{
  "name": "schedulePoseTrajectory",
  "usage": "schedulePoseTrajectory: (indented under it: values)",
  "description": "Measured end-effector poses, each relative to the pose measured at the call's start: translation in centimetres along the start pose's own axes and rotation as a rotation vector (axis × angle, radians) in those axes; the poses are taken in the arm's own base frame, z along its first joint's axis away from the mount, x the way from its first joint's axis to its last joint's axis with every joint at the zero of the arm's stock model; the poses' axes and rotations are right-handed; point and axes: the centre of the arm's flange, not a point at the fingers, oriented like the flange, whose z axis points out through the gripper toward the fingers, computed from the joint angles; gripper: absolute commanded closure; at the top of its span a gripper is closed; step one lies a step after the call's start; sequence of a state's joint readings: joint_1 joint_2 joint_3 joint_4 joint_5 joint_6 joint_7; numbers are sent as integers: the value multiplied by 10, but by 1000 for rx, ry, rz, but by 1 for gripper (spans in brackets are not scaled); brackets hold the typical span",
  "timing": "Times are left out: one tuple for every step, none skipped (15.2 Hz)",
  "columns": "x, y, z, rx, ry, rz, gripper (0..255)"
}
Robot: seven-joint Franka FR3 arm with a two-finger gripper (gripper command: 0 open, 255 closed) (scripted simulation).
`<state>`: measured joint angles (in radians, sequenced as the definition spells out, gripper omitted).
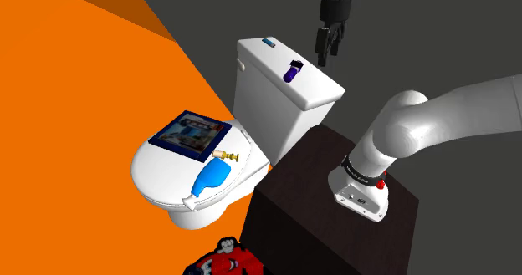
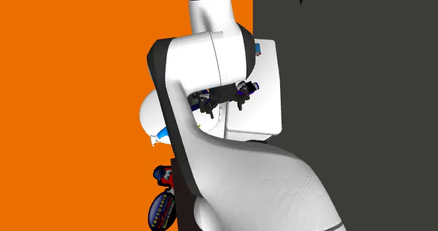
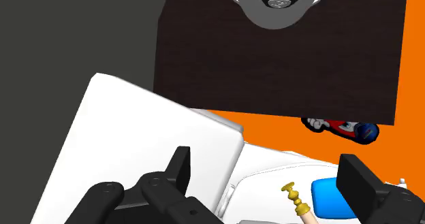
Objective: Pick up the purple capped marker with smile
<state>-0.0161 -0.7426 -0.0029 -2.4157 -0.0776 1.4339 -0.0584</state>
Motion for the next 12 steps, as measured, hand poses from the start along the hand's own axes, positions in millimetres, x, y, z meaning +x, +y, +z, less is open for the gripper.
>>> schedulePoseTrajectory:
  values:
    - [0, 0, 0, 0, 0, 0, 0]
    - [5, 1, 2, 6, 5, 25, 0]
    - [14, 6, 7, 14, 13, 65, 0]
    - [20, 12, 11, 24, 24, 113, 0]
    - [29, 16, 14, 34, 35, 163, 0]
    - [37, 24, 19, 45, 47, 217, 0]
    - [47, 30, 26, 57, 58, 271, 0]
    - [54, 39, 30, 68, 72, 326, 0]
    - [62, 46, 33, 80, 84, 380, 0]
    - [68, 56, 38, 91, 96, 436, 0]
    - [76, 62, 42, 103, 109, 490, 0]
    - [82, 70, 45, 114, 121, 546, 0]
